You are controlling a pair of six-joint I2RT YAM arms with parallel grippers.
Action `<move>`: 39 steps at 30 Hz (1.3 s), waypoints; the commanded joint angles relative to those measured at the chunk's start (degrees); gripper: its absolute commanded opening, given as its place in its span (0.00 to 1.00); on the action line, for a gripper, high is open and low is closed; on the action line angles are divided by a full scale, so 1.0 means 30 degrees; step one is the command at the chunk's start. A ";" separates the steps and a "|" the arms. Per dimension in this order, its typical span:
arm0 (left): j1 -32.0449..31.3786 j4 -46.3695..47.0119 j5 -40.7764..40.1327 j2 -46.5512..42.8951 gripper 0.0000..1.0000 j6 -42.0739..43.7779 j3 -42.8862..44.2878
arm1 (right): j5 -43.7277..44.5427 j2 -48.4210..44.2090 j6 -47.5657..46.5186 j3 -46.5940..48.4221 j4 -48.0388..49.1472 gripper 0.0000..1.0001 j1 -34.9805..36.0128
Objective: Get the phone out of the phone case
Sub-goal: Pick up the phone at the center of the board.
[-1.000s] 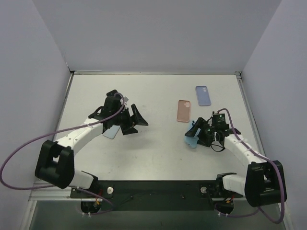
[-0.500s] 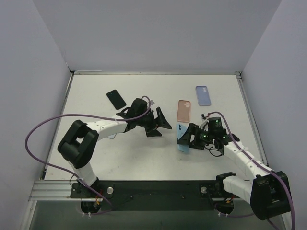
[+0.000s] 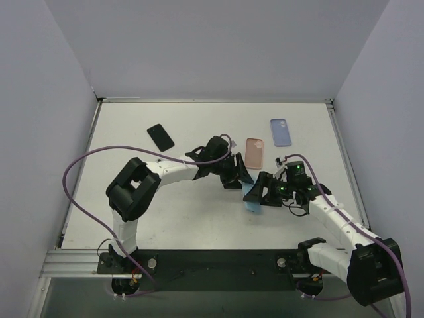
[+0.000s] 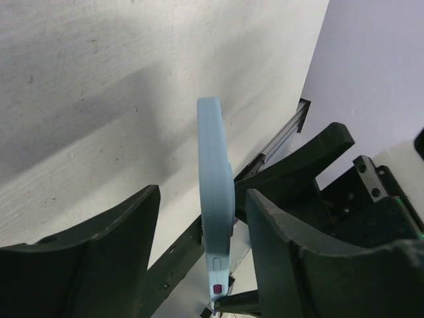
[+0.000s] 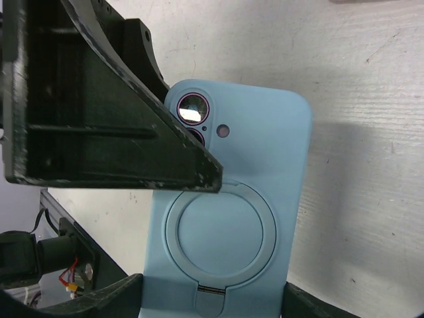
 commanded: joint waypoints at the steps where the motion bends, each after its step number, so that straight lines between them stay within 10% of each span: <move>1: -0.0448 -0.1154 -0.0688 0.0098 0.59 0.0367 0.1192 | 0.0189 -0.0594 -0.0180 0.1233 -0.0270 0.00 0.0230; 3: -0.0507 -0.1625 -0.1010 0.0010 0.51 0.0602 0.1427 | 0.0336 -0.0623 -0.0180 0.1379 -0.0533 0.00 0.0259; 6: -0.0507 -0.1920 -0.1041 -0.0224 0.12 0.0719 0.1516 | 0.0686 -0.0914 -0.0180 0.1641 -0.1146 0.00 0.0347; 11: -0.0449 -0.3148 -0.2003 -0.0722 0.00 0.0779 0.1604 | 0.4958 -0.2027 -0.0795 0.3106 -0.4105 0.81 0.1137; 14: -0.0478 -0.4874 -0.3405 -0.1044 0.00 0.0778 0.2129 | 0.8180 -0.3198 -0.0795 0.3926 -0.5425 0.93 0.2424; 26: -0.0976 -1.4835 -0.7542 -0.0225 0.00 0.1014 0.7870 | 1.7675 -0.2124 0.0287 0.6007 -0.6074 0.92 1.1850; 39: -0.1239 -1.8471 -0.8394 0.0596 0.00 0.0603 0.9924 | 2.4740 0.3940 0.1988 0.7852 -0.5691 0.77 1.6255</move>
